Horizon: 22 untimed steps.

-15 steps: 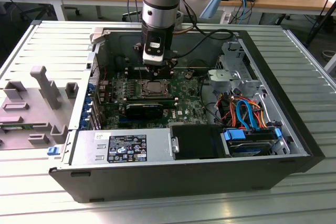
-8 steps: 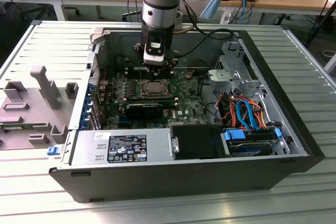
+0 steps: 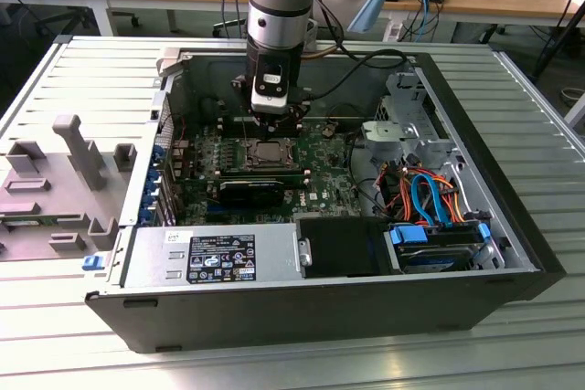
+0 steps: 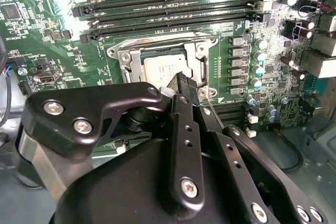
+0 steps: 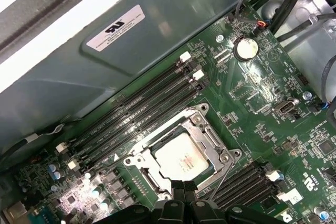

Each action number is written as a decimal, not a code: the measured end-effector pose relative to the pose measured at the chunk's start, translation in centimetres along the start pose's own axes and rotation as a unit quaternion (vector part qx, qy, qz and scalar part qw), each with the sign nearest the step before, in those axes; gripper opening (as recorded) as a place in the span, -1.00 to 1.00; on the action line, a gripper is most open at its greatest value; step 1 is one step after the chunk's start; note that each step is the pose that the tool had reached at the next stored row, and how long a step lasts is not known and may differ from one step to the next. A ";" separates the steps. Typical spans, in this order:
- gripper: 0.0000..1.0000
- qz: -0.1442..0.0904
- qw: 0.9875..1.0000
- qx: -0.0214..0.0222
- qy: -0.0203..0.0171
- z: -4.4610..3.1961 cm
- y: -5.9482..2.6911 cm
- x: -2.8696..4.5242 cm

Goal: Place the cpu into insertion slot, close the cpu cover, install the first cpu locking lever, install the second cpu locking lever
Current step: 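Install the first cpu locking lever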

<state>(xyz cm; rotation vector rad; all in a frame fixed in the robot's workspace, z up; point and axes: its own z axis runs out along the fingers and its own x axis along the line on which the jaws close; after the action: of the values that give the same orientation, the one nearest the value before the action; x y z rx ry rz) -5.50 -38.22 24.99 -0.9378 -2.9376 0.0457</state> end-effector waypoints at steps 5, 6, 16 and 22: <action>-0.79 -0.007 1.000 0.000 0.000 0.00 0.00 0.00; -0.79 -0.008 1.000 0.000 0.000 0.00 0.00 0.00; -0.79 -0.018 1.000 0.001 -0.001 0.00 0.00 0.00; -0.79 -0.024 1.000 0.001 -0.001 0.00 0.00 0.00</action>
<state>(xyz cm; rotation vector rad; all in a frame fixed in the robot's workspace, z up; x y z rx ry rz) -5.50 -38.22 24.99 -0.8661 -2.9604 0.0479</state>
